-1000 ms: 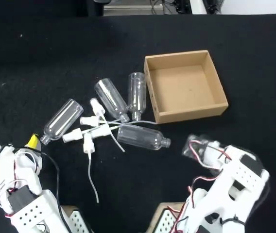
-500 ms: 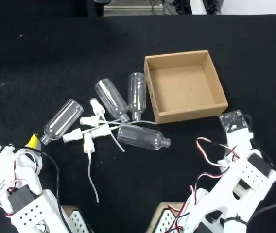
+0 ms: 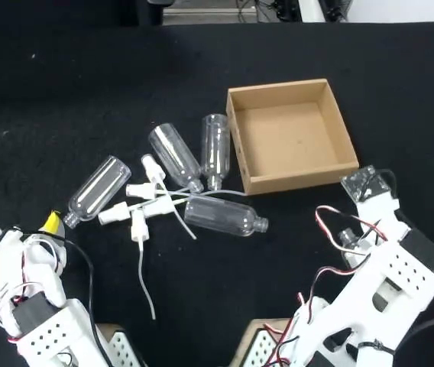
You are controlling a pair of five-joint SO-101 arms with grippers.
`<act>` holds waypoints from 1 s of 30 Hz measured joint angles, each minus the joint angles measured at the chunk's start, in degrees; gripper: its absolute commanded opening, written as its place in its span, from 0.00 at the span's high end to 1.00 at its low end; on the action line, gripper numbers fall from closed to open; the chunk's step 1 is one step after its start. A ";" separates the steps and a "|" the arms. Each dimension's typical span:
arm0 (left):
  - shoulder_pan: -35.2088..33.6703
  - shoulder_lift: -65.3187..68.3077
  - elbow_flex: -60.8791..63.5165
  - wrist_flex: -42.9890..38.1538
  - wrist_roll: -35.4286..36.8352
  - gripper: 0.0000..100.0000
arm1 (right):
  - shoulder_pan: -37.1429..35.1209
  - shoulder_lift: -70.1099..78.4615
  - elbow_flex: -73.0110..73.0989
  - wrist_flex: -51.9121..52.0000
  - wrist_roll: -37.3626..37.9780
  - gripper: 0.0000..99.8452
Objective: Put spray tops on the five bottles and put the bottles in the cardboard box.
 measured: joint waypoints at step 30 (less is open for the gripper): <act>0.00 0.00 0.00 0.00 0.00 0.68 | 6.86 0.00 11.08 -19.25 -5.63 0.99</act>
